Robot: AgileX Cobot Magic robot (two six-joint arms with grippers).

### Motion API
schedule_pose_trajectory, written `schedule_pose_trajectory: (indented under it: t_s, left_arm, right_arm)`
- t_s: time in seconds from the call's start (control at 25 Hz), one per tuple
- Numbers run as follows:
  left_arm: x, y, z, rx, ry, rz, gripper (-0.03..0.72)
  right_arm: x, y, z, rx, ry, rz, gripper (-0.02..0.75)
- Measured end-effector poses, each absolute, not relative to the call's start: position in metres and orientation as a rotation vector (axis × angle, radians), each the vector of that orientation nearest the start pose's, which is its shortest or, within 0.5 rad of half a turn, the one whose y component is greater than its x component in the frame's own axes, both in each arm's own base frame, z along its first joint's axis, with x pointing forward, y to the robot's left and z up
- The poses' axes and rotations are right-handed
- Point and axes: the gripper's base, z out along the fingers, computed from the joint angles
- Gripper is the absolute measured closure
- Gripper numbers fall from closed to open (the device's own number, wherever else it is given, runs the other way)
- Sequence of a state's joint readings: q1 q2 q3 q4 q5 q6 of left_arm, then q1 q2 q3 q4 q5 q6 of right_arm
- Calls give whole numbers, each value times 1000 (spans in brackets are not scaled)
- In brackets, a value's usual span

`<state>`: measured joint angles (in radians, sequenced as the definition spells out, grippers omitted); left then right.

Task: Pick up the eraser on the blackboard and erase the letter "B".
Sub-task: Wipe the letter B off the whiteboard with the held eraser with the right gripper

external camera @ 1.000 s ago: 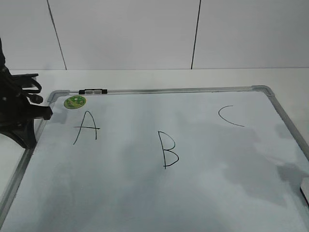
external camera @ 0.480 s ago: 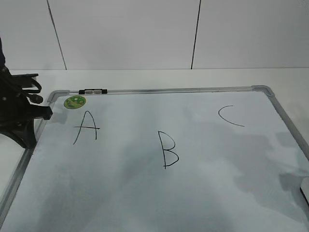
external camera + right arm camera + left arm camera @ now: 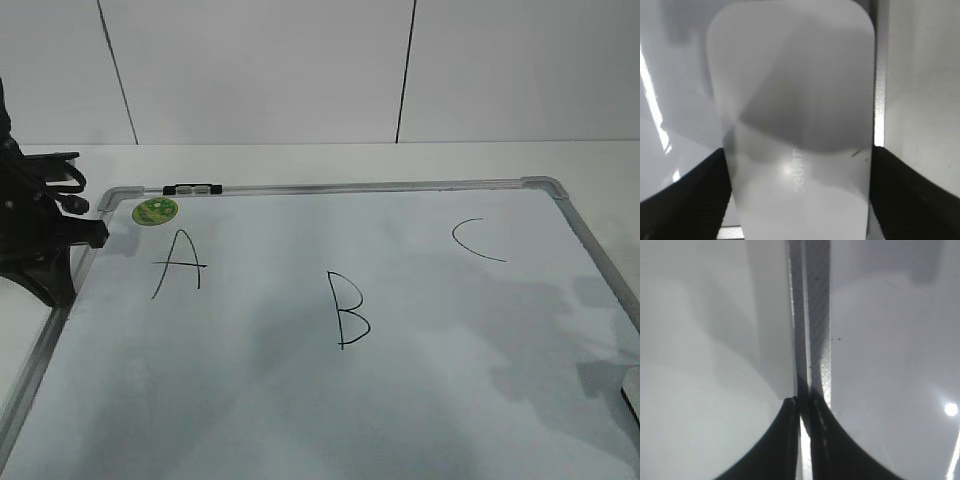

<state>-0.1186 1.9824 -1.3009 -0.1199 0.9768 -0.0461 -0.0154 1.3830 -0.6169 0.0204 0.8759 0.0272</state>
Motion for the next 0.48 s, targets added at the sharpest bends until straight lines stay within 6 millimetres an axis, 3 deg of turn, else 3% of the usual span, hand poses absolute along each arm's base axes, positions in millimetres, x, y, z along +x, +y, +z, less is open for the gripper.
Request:
schedule_pose_trajectory:
  t_s: [0.16,0.48]
  left_arm:
    - [365,-53,154,8,3146,-156,669]
    - [365,-53,154,8,3146,-156,669]
  right_arm:
    - [196,-2,176,84,3124,25,164]
    - [196,-2,176,75,3125,25,186]
